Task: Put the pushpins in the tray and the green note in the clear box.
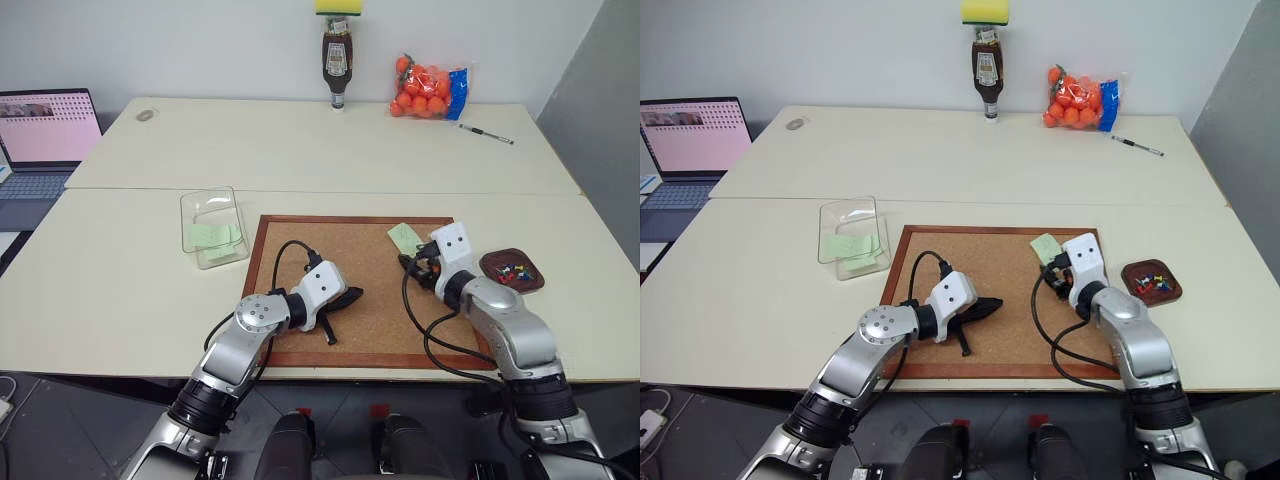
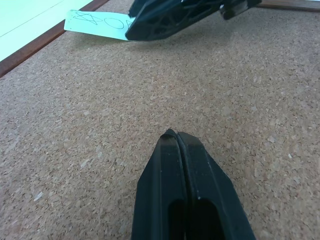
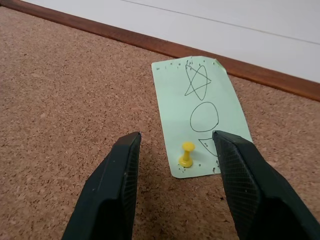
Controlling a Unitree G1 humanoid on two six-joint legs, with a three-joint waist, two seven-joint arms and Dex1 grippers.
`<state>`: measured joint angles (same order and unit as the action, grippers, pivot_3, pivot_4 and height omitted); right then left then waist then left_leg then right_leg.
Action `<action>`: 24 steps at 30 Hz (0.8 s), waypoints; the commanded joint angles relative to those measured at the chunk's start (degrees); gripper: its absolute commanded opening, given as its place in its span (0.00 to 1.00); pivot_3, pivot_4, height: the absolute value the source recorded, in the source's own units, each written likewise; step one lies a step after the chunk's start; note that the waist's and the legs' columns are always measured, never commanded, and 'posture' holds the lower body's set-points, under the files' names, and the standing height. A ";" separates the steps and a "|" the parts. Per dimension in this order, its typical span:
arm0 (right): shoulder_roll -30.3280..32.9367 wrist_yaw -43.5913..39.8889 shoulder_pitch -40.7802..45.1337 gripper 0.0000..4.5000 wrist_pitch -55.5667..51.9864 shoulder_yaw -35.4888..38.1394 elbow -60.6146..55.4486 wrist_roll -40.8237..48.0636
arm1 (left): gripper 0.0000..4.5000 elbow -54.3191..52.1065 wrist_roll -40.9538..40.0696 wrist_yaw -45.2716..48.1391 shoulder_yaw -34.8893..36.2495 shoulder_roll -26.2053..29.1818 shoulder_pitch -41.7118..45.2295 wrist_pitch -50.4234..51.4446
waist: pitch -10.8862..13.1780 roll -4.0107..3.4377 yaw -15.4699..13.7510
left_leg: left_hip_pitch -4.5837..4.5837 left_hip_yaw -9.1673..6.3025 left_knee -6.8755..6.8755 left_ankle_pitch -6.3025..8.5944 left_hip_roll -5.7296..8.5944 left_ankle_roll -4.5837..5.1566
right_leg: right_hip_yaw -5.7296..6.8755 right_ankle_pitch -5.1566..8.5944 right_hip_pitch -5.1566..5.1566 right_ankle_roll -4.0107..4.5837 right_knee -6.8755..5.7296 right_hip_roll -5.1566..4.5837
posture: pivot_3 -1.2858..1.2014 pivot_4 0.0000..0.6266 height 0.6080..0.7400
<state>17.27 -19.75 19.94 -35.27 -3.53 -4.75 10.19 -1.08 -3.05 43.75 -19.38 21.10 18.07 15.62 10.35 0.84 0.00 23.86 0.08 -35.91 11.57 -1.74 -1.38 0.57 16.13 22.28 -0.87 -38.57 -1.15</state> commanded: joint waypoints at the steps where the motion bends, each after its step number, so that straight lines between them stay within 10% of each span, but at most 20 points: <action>1: -0.06 0.09 1.59 0.46 1.52 1.52 -0.10 0.01 | 0.00 3.06 1.98 0.52 -2.56 0.52 -2.20 1.93 | 0.00 0.00 0.00 | 0.00 0.00 0.00 0.00 0.00 0.00 | 0.00 0.00 0.00 0.00 0.00 0.00 | 0.52 0.24 1.00; 12: 0.05 -0.52 1.65 0.00 1.04 2.98 0.31 0.99 | 0.00 3.27 1.94 0.62 -2.55 0.52 -2.07 1.64 | 0.00 0.00 0.00 | 0.00 0.00 0.00 0.00 -0.01 0.00 | 0.00 0.00 0.00 0.00 0.00 0.00 | 0.52 0.24 1.00; 24: -1.07 -1.63 3.20 0.00 1.68 3.22 -7.09 3.26 | 0.00 3.21 1.70 -0.10 -2.01 0.17 -2.08 2.28 | 0.00 -0.01 0.06 | 0.00 -0.01 0.01 0.00 -0.01 0.00 | -0.04 0.00 0.02 0.00 -0.01 0.00 | 0.52 0.24 1.00</action>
<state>16.45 -21.08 20.76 -35.46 -1.17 -6.48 12.52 -1.38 -3.05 43.34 -19.28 21.08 17.90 15.62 10.35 0.83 0.06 23.86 0.06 -35.90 11.58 -1.75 -1.38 0.53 16.13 22.30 -0.87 -38.58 -1.14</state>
